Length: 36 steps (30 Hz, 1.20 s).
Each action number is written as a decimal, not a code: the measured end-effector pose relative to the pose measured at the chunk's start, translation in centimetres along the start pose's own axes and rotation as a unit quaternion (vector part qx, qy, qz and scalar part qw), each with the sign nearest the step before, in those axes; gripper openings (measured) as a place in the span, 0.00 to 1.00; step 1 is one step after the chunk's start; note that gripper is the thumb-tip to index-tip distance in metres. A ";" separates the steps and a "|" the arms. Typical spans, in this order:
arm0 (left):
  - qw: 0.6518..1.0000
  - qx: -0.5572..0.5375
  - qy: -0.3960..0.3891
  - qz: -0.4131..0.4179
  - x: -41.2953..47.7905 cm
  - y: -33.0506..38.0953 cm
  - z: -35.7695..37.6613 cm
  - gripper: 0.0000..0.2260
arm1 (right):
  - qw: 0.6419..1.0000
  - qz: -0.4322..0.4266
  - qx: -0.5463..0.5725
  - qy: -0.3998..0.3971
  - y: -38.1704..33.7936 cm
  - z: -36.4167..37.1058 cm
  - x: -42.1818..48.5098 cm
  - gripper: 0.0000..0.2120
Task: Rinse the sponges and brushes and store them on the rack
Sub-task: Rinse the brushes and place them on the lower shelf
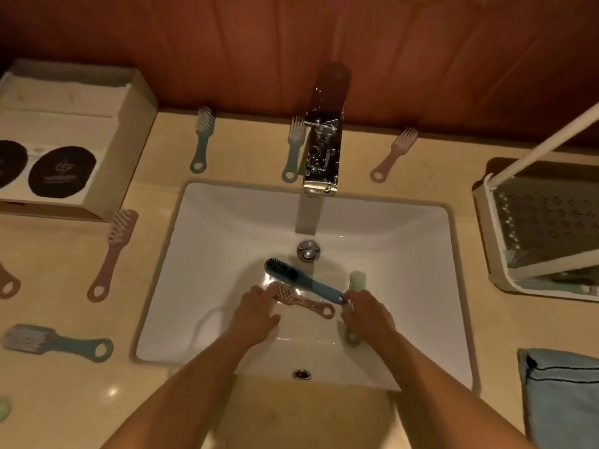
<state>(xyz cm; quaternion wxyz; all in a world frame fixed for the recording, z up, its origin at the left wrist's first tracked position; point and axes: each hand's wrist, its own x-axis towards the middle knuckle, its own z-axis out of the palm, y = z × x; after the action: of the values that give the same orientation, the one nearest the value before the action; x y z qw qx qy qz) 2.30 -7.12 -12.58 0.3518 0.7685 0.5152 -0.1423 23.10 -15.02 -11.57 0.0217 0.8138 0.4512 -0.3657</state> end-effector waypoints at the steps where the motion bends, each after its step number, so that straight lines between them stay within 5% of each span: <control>1: 0.999 0.036 0.012 0.016 0.4 -0.2 -0.1 0.25 | 1.000 0.012 -0.018 0.002 -0.1 0.3 0.2 0.12; 8: 0.980 0.173 0.030 0.097 2.9 -0.3 -0.6 0.29 | 0.985 0.035 -0.171 0.009 -0.5 1.0 0.1 0.18; 11: 0.971 0.189 0.092 0.116 3.4 -0.1 -0.9 0.26 | 0.981 0.035 -0.190 0.000 -0.4 1.3 -0.3 0.20; 14: 0.976 0.184 0.043 0.108 3.4 -0.6 -0.2 0.23 | 0.976 0.039 -0.216 0.003 -0.1 1.8 -0.4 0.21; 23: 0.955 0.262 0.055 0.125 2.6 -1.8 0.6 0.16 | 0.979 0.041 -0.192 0.051 0.5 2.3 -1.3 0.15; 29: 0.974 0.188 0.008 0.123 1.7 -3.4 -0.9 0.15 | 0.991 0.090 -0.047 0.091 0.7 2.6 -1.9 0.11; 36: 0.992 -0.116 -0.028 0.051 -0.3 -3.5 -2.9 0.14 | 0.984 0.101 0.134 0.056 0.2 1.2 -4.6 0.05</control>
<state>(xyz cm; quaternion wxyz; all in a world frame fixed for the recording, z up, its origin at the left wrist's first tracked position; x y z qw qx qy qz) -1.35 -4.55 -11.69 0.4598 0.7435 0.4780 -0.0852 21.09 -18.86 -9.67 -0.0764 0.8697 0.3142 -0.3729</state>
